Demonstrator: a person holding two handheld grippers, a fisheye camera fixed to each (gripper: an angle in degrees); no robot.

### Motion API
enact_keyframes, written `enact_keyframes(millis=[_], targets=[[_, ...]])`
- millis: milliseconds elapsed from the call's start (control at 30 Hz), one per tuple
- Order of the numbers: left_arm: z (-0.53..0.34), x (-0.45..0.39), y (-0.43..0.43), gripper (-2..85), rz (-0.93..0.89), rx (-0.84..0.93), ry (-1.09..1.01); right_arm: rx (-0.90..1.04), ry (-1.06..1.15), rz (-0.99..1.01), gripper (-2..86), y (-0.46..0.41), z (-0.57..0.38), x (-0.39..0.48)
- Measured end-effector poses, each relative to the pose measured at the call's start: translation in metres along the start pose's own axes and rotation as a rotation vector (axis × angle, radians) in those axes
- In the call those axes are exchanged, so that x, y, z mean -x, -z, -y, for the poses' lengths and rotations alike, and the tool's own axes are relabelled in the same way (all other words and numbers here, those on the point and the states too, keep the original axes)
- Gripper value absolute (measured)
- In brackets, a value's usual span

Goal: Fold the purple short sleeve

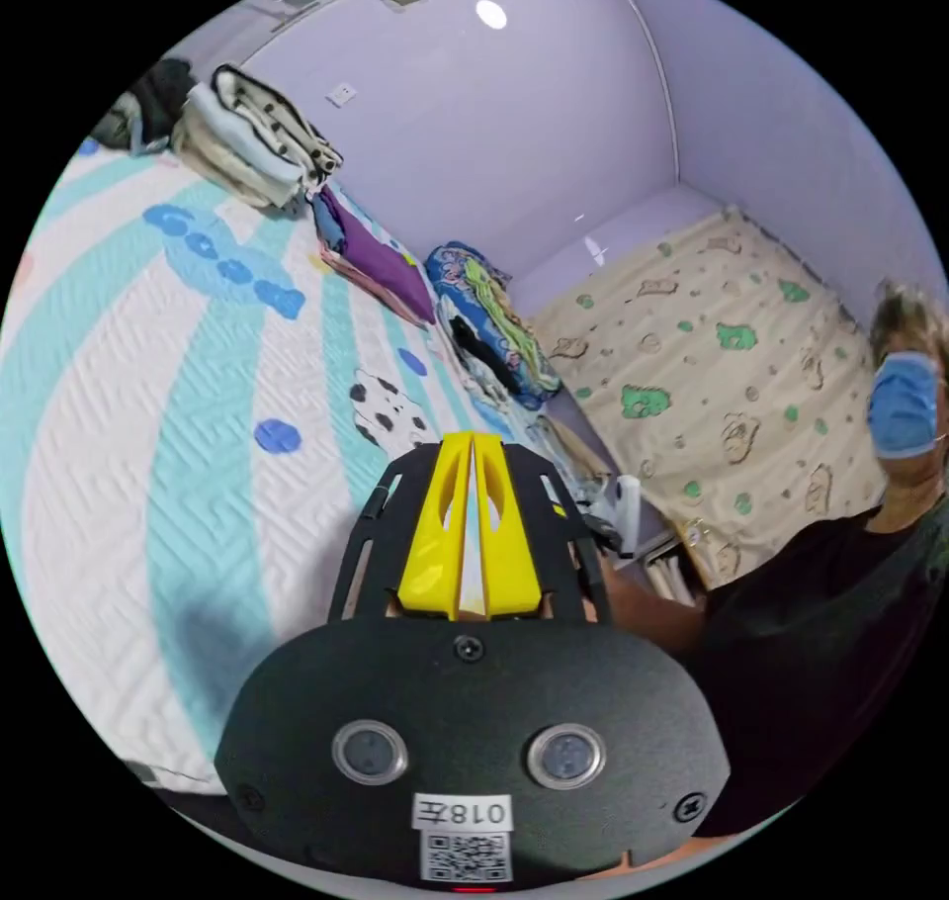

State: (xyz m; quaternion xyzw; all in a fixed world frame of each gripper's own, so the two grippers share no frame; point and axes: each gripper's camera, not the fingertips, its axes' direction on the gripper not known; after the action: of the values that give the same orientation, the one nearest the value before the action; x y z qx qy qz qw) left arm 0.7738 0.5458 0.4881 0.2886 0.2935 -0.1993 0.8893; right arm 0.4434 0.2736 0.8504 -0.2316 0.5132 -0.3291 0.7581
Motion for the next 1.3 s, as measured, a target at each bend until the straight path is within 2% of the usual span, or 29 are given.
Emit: enact_keyframes(millis=[33,100,233,333,433,567,633,767,833,900,967,1100,1300], targets=[[0.003,0.001,-0.003,-0.8,0.023,0.013,-0.026,0.038,0.017,-0.043,0.3,-0.006,0.006,0.014],[0.013,0.003,-0.013,-0.3,0.095,0.063,-0.142,-0.003,-0.007,-0.084,0.4,-0.001,0.013,0.028],[0.018,0.026,-0.019,2.8,0.050,0.037,-0.209,0.046,-0.110,0.027,0.9,0.020,0.058,0.034],[0.003,0.066,-0.022,4.1,-0.030,-0.022,-0.133,-0.178,0.003,-0.085,2.0,0.050,0.115,0.068],[-0.003,0.099,-0.026,4.4,-0.083,-0.057,-0.014,-0.277,0.150,-0.110,4.9,0.039,0.202,0.104],[-0.016,0.148,-0.037,4.6,-0.110,-0.009,0.154,-0.334,0.145,-0.115,6.9,-0.001,0.316,0.121],[-0.022,0.169,-0.040,4.6,-0.146,-0.004,0.224,-0.296,0.102,-0.162,8.8,-0.036,0.393,0.122],[-0.030,0.188,-0.043,4.8,-0.158,0.007,0.246,-0.163,-0.053,-0.164,12.0,-0.082,0.482,0.099],[-0.032,0.192,-0.046,4.8,-0.153,0.027,0.241,0.014,-0.065,-0.177,12.7,-0.115,0.513,0.089],[-0.037,0.199,-0.045,4.8,-0.161,0.028,0.249,0.070,-0.068,-0.164,9.8,-0.125,0.518,0.088],[-0.040,0.204,-0.044,4.8,-0.170,0.026,0.257,0.032,-0.065,-0.212,1.4,-0.114,0.519,0.096],[-0.048,0.210,-0.040,5.0,-0.170,0.021,0.260,-0.045,0.021,-0.272,-0.5,-0.088,0.509,0.116],[-0.055,0.209,-0.022,5.8,-0.211,-0.054,0.226,-0.141,0.065,-0.147,-0.8,-0.022,0.449,0.130]])
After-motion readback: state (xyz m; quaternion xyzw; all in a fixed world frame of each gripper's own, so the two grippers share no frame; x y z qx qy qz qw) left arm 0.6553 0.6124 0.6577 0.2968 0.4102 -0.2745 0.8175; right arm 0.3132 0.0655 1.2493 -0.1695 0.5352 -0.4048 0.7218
